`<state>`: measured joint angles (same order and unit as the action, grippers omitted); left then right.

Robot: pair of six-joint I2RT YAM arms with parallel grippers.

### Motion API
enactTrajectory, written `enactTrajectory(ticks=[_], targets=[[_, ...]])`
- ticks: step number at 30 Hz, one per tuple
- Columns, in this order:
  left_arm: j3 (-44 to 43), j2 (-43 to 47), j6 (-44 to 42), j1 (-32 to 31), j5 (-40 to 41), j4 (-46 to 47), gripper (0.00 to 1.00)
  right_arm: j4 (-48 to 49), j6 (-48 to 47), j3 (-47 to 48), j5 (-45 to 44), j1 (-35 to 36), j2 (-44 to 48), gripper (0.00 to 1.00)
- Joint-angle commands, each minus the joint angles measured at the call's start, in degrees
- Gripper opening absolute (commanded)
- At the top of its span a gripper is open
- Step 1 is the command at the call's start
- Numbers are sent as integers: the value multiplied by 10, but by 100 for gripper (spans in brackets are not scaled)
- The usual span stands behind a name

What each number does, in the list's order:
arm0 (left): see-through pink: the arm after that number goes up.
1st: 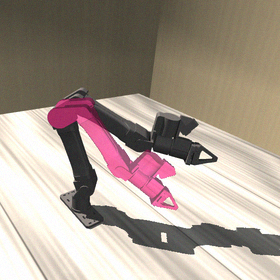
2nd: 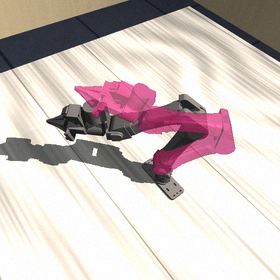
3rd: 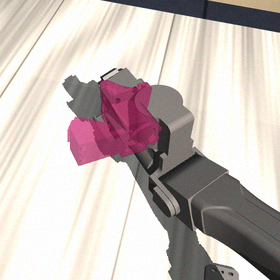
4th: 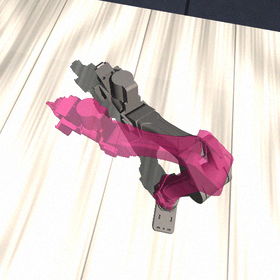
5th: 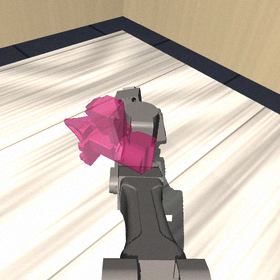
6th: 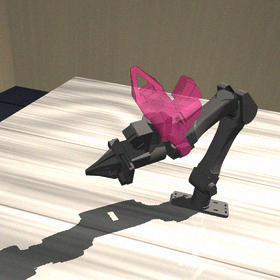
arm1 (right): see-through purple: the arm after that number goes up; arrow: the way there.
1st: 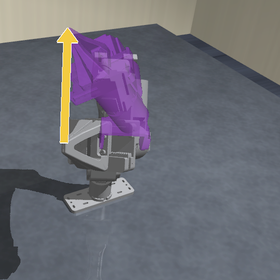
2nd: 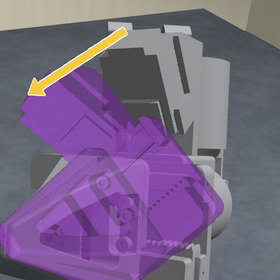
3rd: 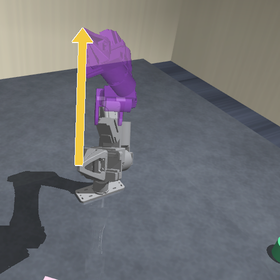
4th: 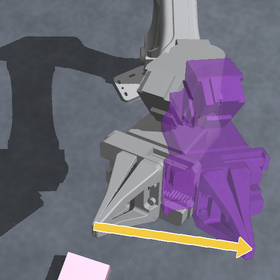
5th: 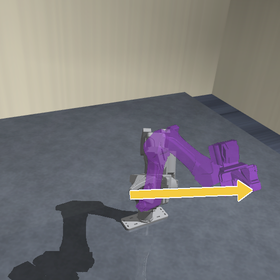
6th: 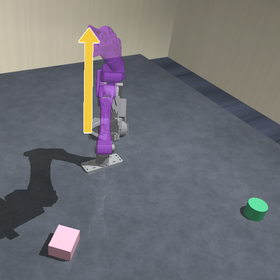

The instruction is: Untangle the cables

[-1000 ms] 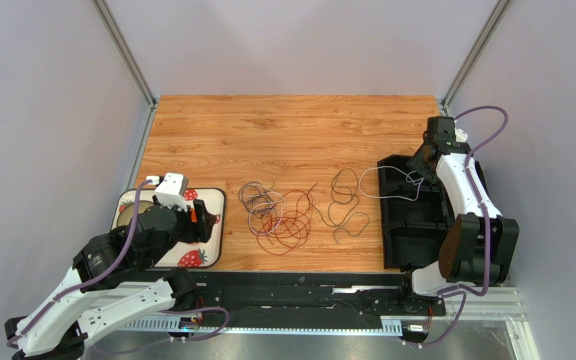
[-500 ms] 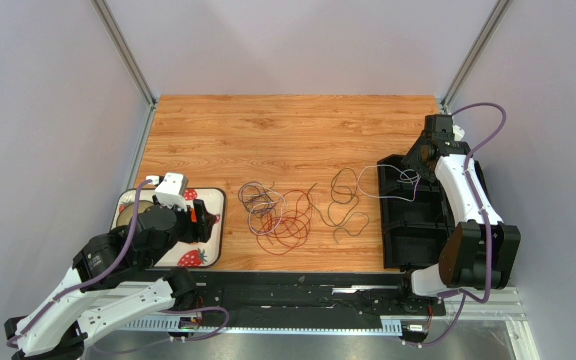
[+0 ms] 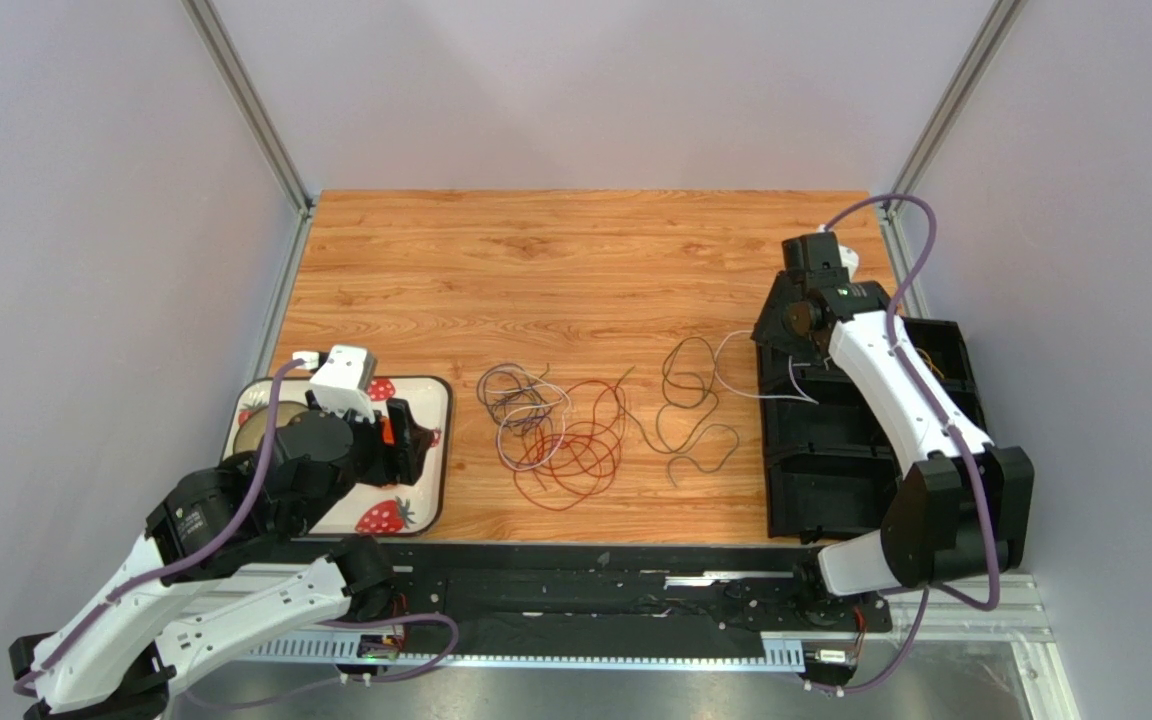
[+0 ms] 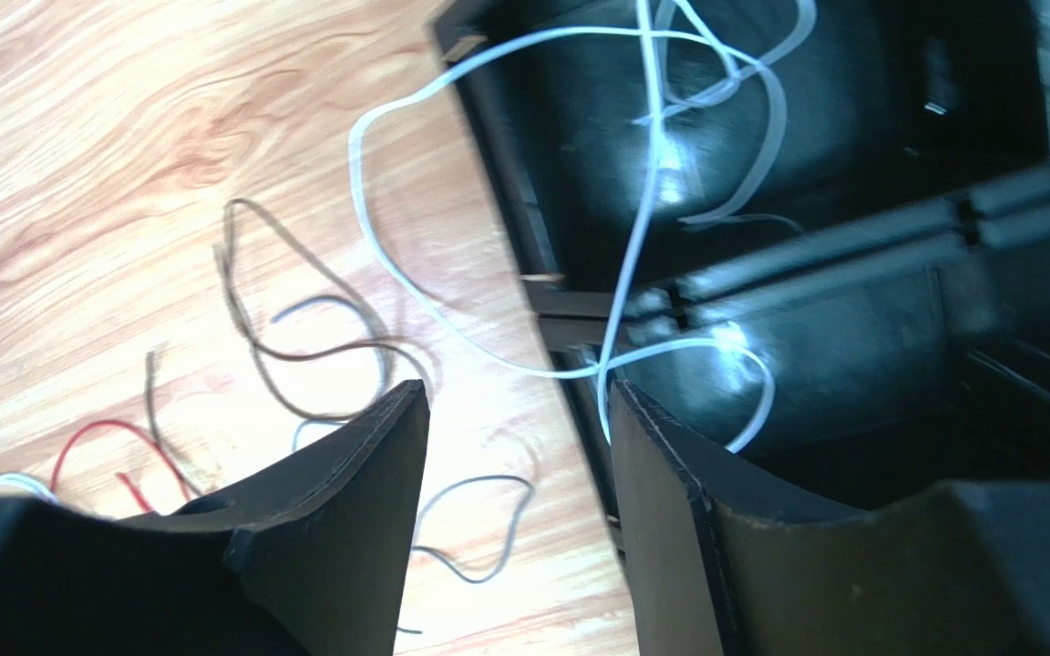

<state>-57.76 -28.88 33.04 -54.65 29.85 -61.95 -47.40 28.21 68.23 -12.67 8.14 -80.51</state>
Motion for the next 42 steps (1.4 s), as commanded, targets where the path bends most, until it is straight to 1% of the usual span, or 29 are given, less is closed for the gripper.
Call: enactTrajectory(ticks=[1,8,15,22,29,37,42], targets=[[3,6,-3,1,0,10,75,14,-11,48,-5,22,-47,54],[5,17,0,1,3,10,75,21,-25,96,-23,47,-141,53],[4,19,1,1,7,8,75,20,-28,140,-42,55,-213,52],[4,20,2,1,7,9,75,28,-25,163,-52,62,-269,53],[5,19,0,1,5,10,75,52,-3,163,-68,68,-301,53],[5,19,-1,1,3,10,75,110,18,133,-57,72,-300,53],[5,21,-2,1,2,10,75,121,27,127,-54,72,-311,53]])
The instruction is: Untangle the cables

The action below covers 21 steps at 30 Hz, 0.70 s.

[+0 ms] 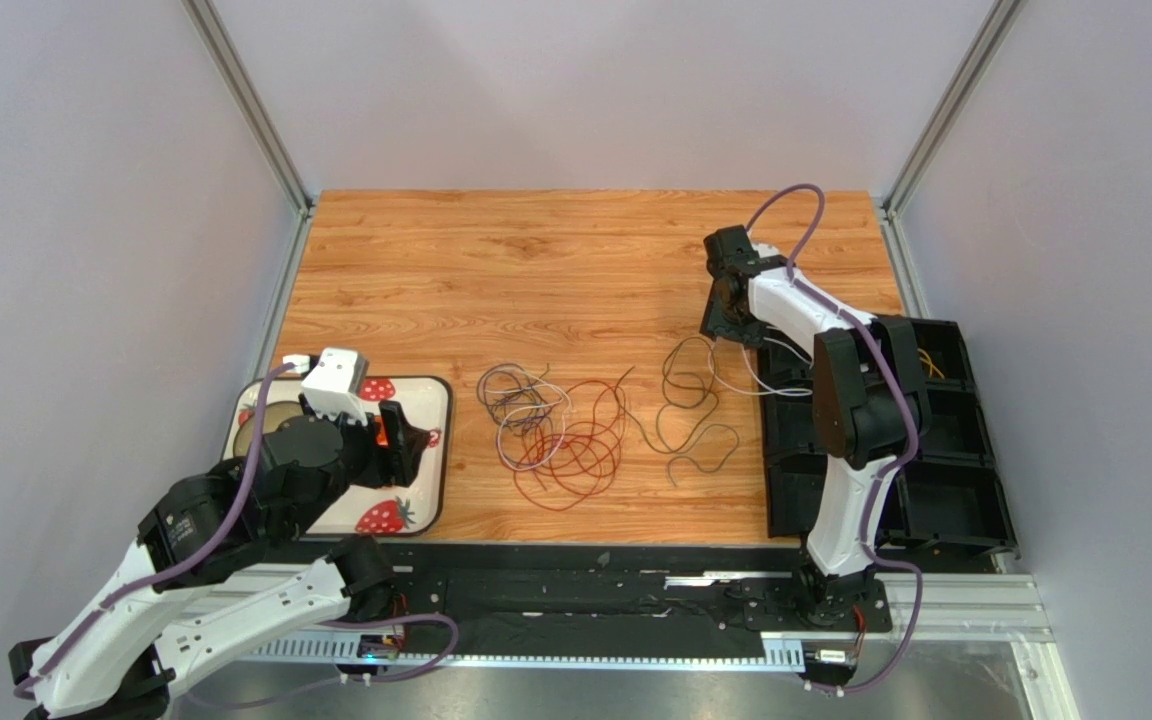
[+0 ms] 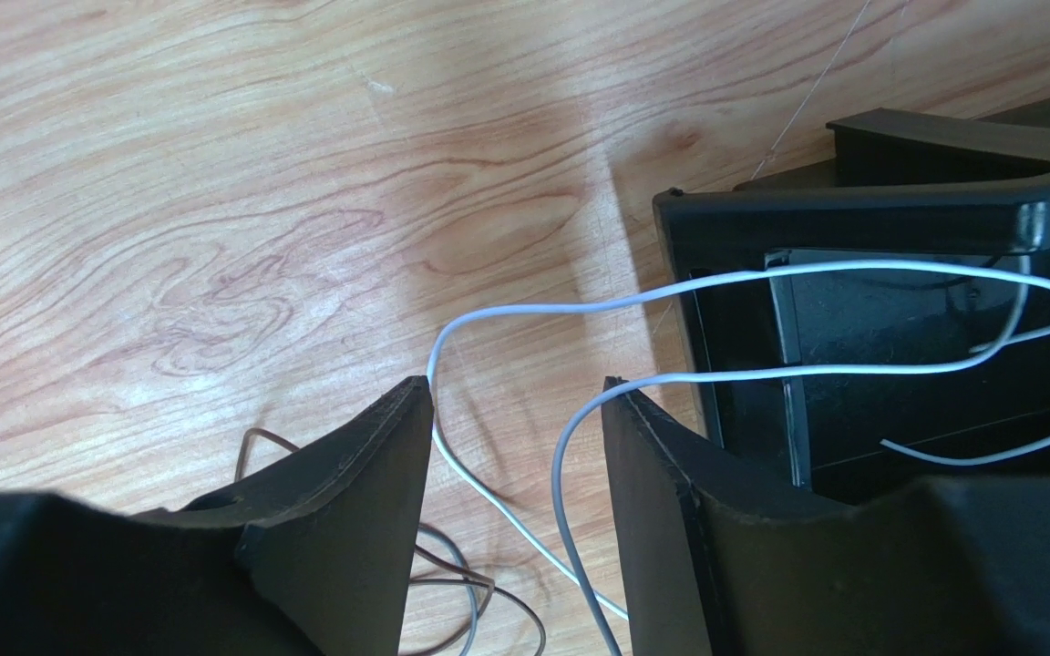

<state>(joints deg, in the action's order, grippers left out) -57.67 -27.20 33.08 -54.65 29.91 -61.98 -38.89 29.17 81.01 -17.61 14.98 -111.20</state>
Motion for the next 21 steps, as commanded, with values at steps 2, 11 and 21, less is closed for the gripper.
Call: enactTrajectory(ticks=[2,11,21], targets=[[4,3,-2,1,1,12,75,37,20,0,-10,2,-13,53],[4,2,-2,1,1,11,76,41,22,10,-21,4,-35,40],[5,-3,-1,1,2,11,76,36,11,19,-19,3,-41,0]])
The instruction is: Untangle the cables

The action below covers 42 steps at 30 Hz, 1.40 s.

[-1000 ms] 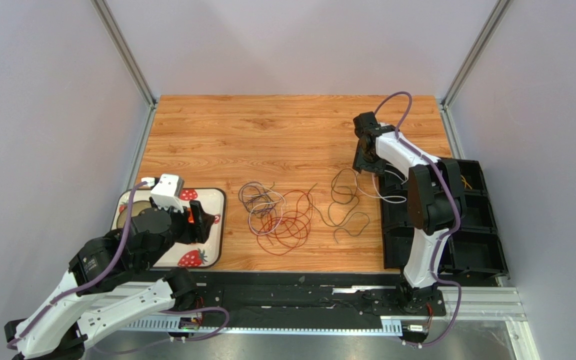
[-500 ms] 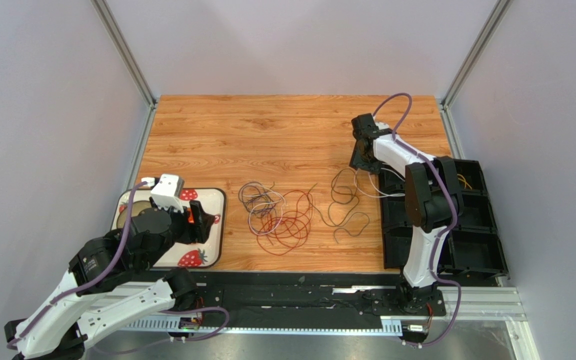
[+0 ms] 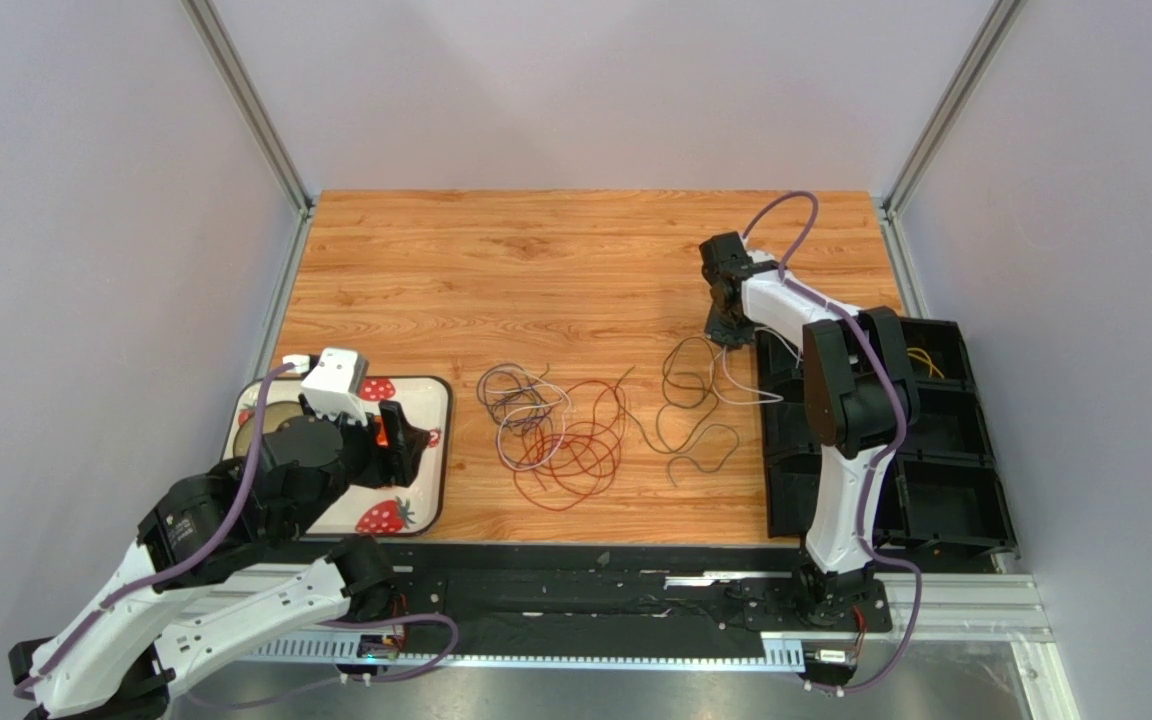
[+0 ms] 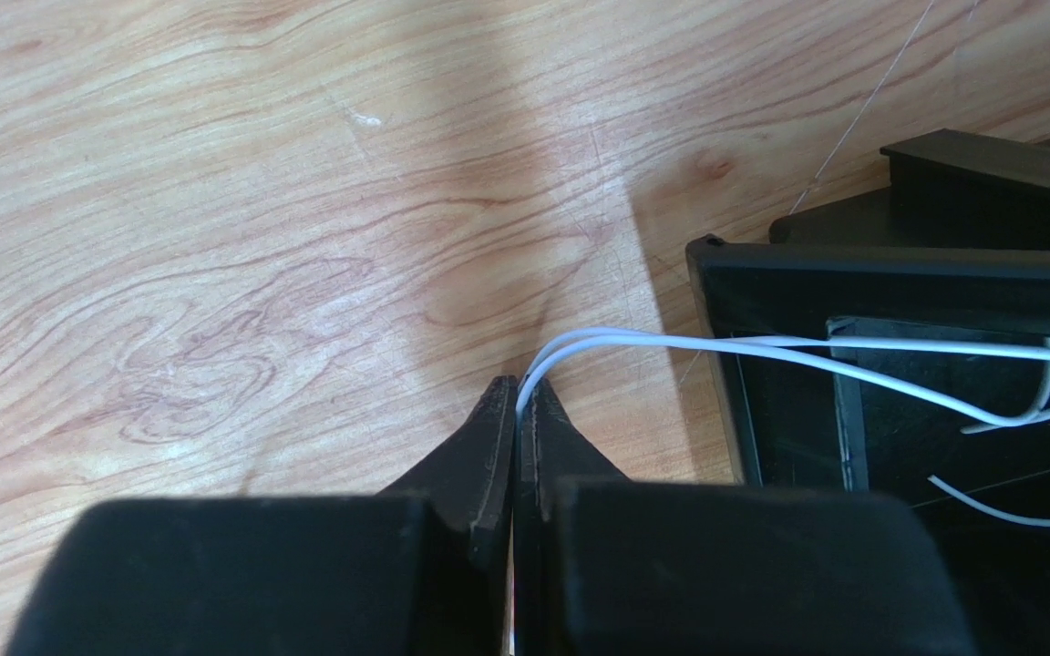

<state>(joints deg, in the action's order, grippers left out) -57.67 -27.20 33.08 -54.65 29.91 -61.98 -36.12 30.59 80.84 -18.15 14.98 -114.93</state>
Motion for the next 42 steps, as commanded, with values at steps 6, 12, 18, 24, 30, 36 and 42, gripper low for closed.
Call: enactTrajectory(ticks=[6,12,18,24,30,36,42], targets=[[4,-6,1,1,4,10,75,7,-11,26,-7,3,8,0],[4,-7,1,1,7,9,75,3,-23,17,-9,0,79,0],[3,-11,1,1,6,9,75,-1,-34,9,-5,-21,164,0],[4,-11,1,1,5,8,75,-11,-48,3,-18,-47,236,0],[3,-16,0,1,3,9,75,-18,-52,3,24,-72,235,0],[3,-14,3,1,7,6,75,-49,-31,13,-46,-114,216,0],[3,-19,0,1,2,10,75,-45,-18,28,-8,-209,248,0]])
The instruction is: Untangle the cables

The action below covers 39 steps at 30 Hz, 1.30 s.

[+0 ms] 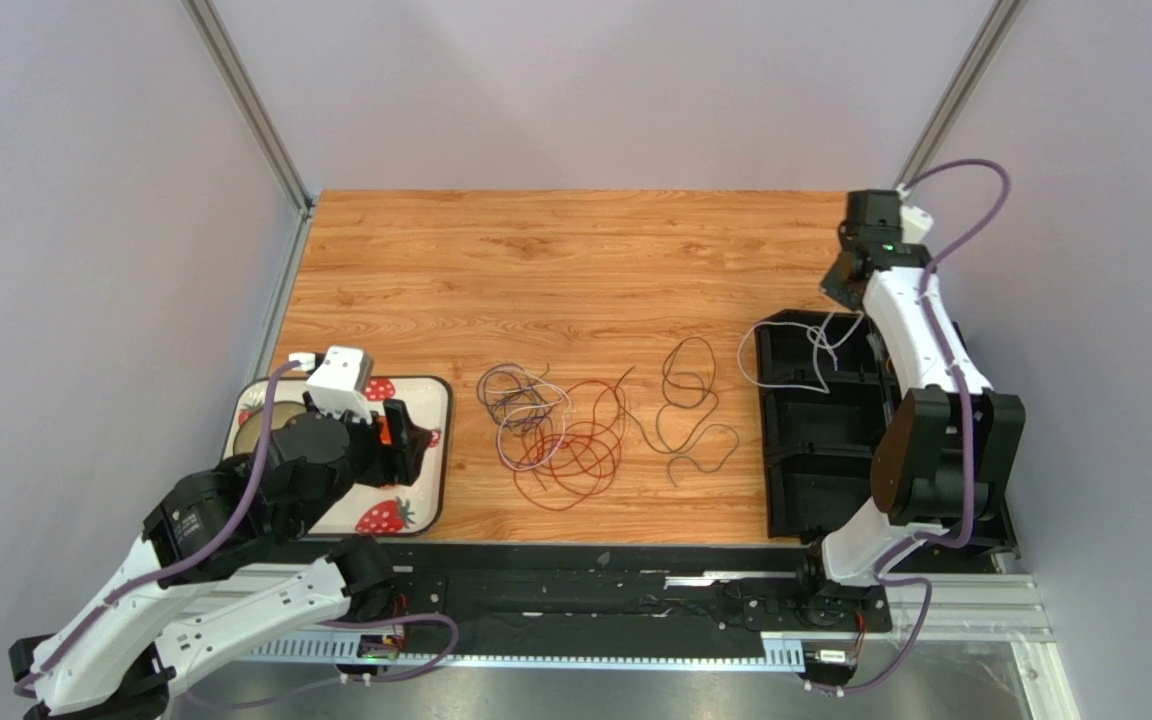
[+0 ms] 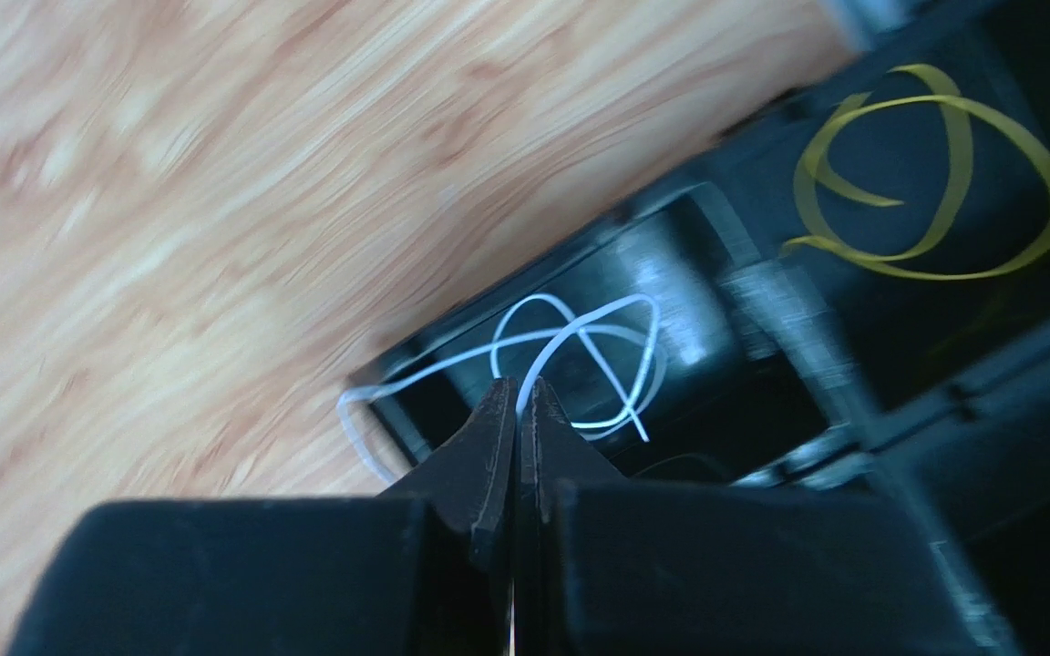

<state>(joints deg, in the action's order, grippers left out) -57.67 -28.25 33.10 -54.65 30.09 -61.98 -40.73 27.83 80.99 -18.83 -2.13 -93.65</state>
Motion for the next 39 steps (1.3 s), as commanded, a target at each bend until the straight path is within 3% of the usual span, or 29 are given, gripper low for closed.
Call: enactTrajectory(ticks=[1,9,21,34,39], targets=[[3,-12,-1,1,1,9,75,1,6,31,-3,-46,36,0],[4,-13,2,1,3,8,75,-1,25,101,44,-89,17,0],[2,-17,3,1,5,6,75,-31,9,193,27,-132,-58,0],[0,-24,2,1,4,5,75,81,-31,21,150,-76,21,0],[1,-13,1,1,2,6,75,102,-38,-43,133,-39,13,0]])
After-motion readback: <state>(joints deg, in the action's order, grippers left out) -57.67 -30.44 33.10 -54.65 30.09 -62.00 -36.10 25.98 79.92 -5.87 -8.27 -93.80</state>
